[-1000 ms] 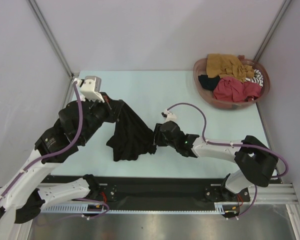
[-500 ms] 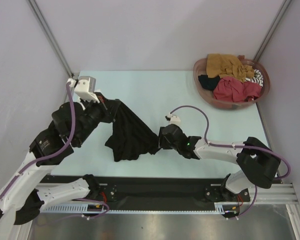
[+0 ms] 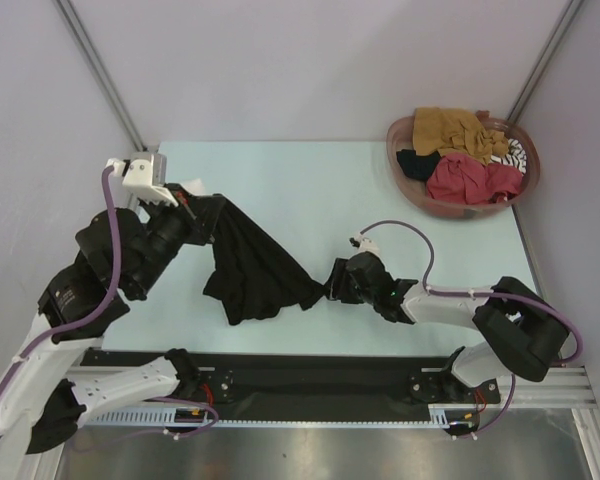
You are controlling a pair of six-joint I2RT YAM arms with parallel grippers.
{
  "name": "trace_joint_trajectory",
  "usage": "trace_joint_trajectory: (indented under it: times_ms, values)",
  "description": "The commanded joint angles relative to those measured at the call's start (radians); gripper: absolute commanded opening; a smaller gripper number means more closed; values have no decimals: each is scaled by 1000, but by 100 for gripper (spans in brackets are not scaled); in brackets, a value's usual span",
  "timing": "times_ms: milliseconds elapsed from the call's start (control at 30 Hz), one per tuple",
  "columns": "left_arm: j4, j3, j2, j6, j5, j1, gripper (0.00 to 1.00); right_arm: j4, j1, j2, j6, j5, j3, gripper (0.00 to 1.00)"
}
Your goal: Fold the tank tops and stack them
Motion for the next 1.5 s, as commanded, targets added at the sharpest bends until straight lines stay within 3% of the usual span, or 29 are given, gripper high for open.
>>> trace_joint_trajectory:
  times_ms: [0, 233, 333, 533, 667, 933, 1200, 1333, 1467]
  values:
    - [13, 47, -21, 25, -19, 10, 0, 87, -23, -10, 3, -33, -10, 54]
    - [3, 52, -44, 32, -34, 10, 1, 34, -81, -44, -15, -48, -20, 50]
    - [3, 60, -53, 35, -41, 11, 0, 147, -118, -84, -27, -123, -83, 47]
    - [-1, 66, -53, 38, -38, 10, 0, 339, -123, -96, -83, -346, -103, 53]
    - [-1, 67, -53, 37, -34, 10, 0, 422, -118, -79, -78, -424, -105, 64]
    - [-1, 81, -53, 40, -31, 10, 0, 544, -85, 103, 23, -464, -73, 69]
    - [-12, 106, -53, 43, -25, 10, 0, 848, -66, 345, 104, -541, -34, 68]
    - [-18, 109, -56, 43, -28, 10, 0, 968, -74, 401, 146, -551, -24, 67]
    - [-21, 107, -56, 41, -26, 10, 0, 980, -72, 418, 160, -567, 2, 65]
